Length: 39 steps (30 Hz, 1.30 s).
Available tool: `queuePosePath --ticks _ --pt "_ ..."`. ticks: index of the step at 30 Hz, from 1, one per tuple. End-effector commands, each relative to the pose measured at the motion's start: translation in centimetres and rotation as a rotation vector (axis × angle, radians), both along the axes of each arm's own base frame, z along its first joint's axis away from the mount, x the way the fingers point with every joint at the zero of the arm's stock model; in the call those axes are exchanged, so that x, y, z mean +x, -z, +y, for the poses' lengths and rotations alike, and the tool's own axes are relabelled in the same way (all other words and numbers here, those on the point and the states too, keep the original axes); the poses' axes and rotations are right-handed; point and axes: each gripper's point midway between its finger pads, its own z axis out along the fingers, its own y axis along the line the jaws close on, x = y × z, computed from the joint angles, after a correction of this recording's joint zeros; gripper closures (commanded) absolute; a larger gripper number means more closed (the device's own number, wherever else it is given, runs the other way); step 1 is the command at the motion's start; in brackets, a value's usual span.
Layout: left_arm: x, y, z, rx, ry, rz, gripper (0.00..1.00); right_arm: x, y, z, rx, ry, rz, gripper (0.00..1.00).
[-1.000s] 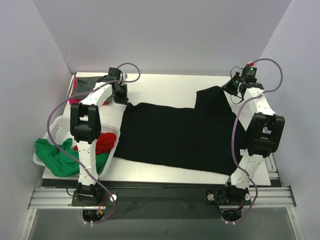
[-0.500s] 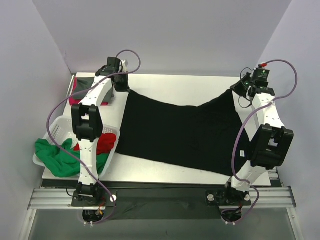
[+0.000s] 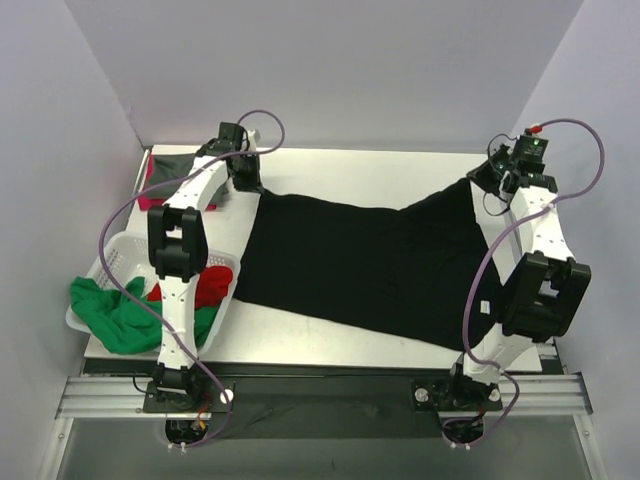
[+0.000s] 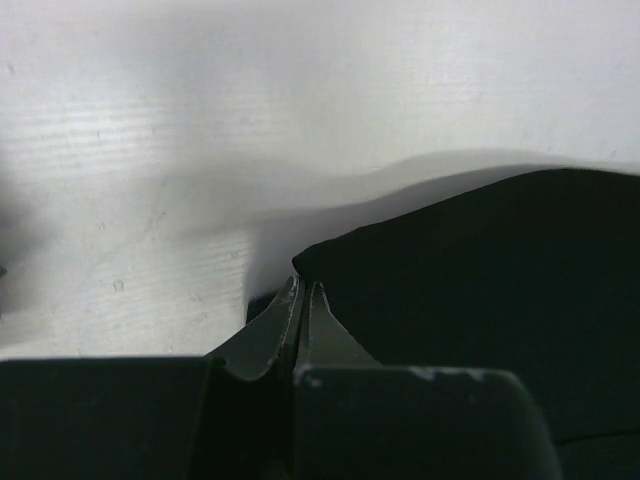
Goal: Fold and stack the t-shirts
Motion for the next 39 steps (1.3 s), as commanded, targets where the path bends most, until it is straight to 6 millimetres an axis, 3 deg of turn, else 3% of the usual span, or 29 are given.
queuePosePath --ticks 1,2,3,5,6,10,15,22,27,31,39 --pt "-1.0 -2.4 0.4 0.026 0.019 -0.051 1.00 -2.7 -3.6 0.6 -0.023 -0.017 -0.055 1.00" --pt "-1.3 -2.4 0.7 0.041 0.024 -0.056 1.00 -3.6 -2.8 0.9 -0.017 -0.024 -0.033 1.00" --pt "-2.3 -1.3 1.1 0.062 0.021 -0.027 1.00 -4.7 -3.5 1.1 -0.023 -0.024 -0.039 1.00" --pt "-2.9 -2.4 1.5 0.074 0.025 -0.056 1.00 -6.4 -2.3 1.6 -0.017 -0.028 -0.007 1.00" --pt "-3.3 -2.2 1.7 0.083 0.026 -0.053 1.00 -7.4 -3.2 1.7 -0.031 -0.025 -0.028 1.00" --pt "-6.1 -1.3 3.1 0.139 0.021 -0.020 1.00 -11.3 -2.0 2.4 -0.041 -0.014 0.023 1.00" --pt "-7.9 -0.8 4.4 0.183 0.003 -0.013 1.00 -16.0 -1.2 3.1 -0.055 0.006 0.050 1.00" --pt "-9.8 -0.8 4.9 0.188 -0.008 -0.024 1.00 -21.7 3.3 4.1 -0.063 0.001 0.172 1.00" --pt "-11.5 0.4 5.4 0.198 -0.028 0.027 1.00 -23.6 5.3 4.7 -0.049 -0.003 0.210 1.00" --pt "-12.3 -0.9 5.5 0.180 -0.050 -0.024 1.00 -24.5 5.9 4.4 -0.065 0.012 0.231 1.00" --pt "-14.0 -1.0 6.0 0.180 -0.074 -0.032 1.00 -25.7 6.6 4.0 -0.091 0.031 0.265 1.00"
